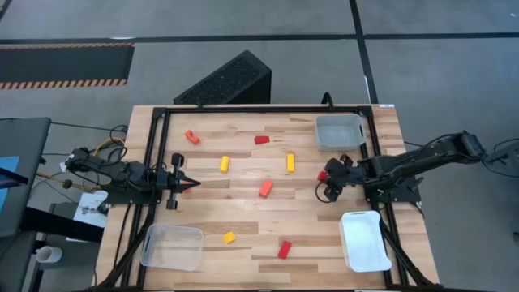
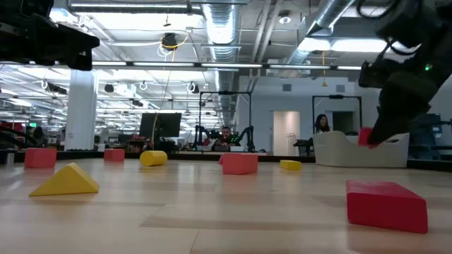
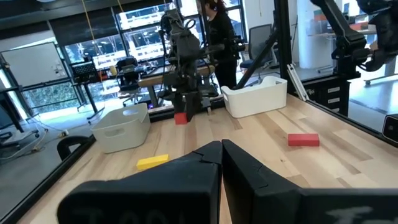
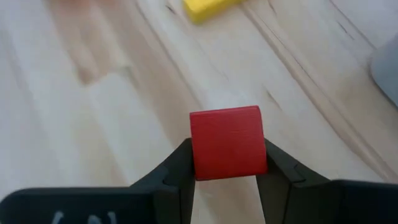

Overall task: Sort & place blocks by color
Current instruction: Put the middle red block into the white bin

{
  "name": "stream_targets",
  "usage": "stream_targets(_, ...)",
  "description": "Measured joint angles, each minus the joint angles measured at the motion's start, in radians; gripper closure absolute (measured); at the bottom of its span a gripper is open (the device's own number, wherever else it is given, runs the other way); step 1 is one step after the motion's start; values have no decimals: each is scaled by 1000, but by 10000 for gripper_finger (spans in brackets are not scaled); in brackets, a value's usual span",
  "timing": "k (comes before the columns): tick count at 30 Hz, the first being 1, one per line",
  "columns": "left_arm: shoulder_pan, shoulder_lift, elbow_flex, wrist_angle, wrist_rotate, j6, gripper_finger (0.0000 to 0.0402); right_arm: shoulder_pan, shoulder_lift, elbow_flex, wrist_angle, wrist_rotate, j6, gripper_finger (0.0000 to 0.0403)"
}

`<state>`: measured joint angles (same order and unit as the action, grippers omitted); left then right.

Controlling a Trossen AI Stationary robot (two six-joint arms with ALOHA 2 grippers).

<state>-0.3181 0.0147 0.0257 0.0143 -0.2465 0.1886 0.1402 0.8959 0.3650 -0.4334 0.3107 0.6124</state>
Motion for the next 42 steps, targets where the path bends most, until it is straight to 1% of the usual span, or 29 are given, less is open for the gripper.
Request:
stream_targets(6, 0, 0, 0, 0, 0, 0, 400, 49, -110, 0, 5, 34, 41, 269)
stream_targets(11, 0, 0, 0, 0, 0, 0, 400, 81, -193, 1, 30, 29, 23, 268)
stream_targets(16, 0, 0, 0, 0, 0, -1, 400, 153, -255, 4, 88, -33, -35, 268)
stream_targets(20, 0, 0, 0, 0, 0, -1, 400, 225, -273, 61, 40, -91, -31, 269)
stream_targets(23, 0, 0, 0, 0, 0, -1, 400, 288, -273, 129, -26, -131, -4, 269)
stream_targets(29, 0, 0, 0, 1, 0, -9, 400, 443, -250, 260, -163, -165, 50, 269)
stream_targets(35, 0, 0, 0, 2, 0, -14, 400, 613, -179, 308, -233, -212, 75, 267)
stream_targets(38, 0, 0, 0, 2, 0, -16, 400, 693, -130, 312, -286, -230, 150, 268)
stream_targets(42, 0, 0, 0, 2, 0, -17, 400, 791, -52, 312, -352, -278, 303, 267)
